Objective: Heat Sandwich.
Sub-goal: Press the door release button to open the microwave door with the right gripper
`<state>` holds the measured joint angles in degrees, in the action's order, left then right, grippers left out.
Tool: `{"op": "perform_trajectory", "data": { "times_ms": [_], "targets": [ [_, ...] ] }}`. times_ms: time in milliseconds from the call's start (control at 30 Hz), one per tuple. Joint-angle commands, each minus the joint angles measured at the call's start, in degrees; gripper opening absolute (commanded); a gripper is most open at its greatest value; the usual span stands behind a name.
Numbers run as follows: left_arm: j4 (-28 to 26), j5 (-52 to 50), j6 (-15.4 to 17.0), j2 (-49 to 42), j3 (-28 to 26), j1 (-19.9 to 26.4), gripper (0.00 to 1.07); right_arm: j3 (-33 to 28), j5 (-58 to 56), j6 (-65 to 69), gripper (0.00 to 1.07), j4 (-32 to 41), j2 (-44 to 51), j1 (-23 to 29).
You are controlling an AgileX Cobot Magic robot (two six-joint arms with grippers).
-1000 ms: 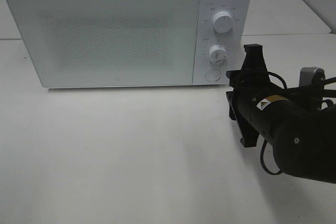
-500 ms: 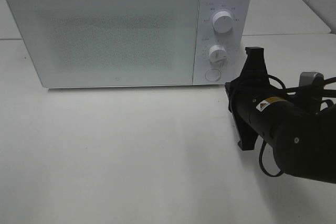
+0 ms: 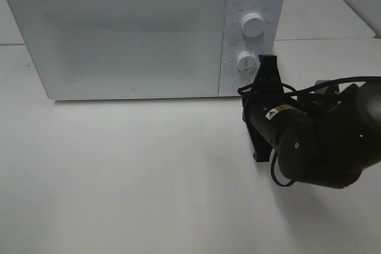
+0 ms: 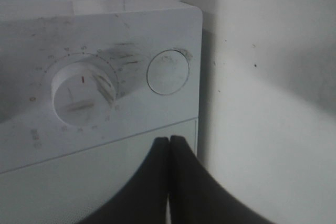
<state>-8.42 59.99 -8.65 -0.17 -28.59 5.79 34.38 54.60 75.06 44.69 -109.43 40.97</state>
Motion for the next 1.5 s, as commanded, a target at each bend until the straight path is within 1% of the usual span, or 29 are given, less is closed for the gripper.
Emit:
{"op": "perform_trajectory", "data": {
  "times_ms": [33,300,367,533,633,967,1233,1500],
  "targets": [
    [-0.1,-0.5,0.2,-1.3,0.2,0.2,0.98,3.1,-1.8,-0.1,0.00,-2.5,-1.7,-2.5],
    [-0.1,-0.5,0.2,-1.3,0.2,0.2,0.98,7.7,-4.5,-0.1,0.00,-5.7,-5.3,-5.8],
    [-0.1,-0.5,0.2,-1.3,0.2,0.2,0.98,9.5,-4.7,-0.1,0.00,-5.9,-6.8,-6.6],
    [-0.1,-0.5,0.2,-1.3,0.2,0.2,0.98,11.3,-5.3,-0.1,0.00,-6.3,-8.6,-7.7],
    [-0.1,-0.5,0.2,-1.3,0.2,0.2,0.98,13.4,-6.3,-0.1,0.00,-7.0,-10.1,-8.4],
    [-0.1,-0.5,0.2,-1.3,0.2,0.2,0.98,17.5,-7.1,-0.6,0.00,-6.5,-12.8,-10.4],
    [-0.1,-0.5,0.2,-1.3,0.2,0.2,0.98,17.7,-3.8,-2.4,0.00,-6.5,-12.3,-10.4],
    [-0.1,-0.5,0.2,-1.3,0.2,0.2,0.98,17.7,1.9,-3.0,0.00,-6.5,-12.1,-10.4]
  ]
}}
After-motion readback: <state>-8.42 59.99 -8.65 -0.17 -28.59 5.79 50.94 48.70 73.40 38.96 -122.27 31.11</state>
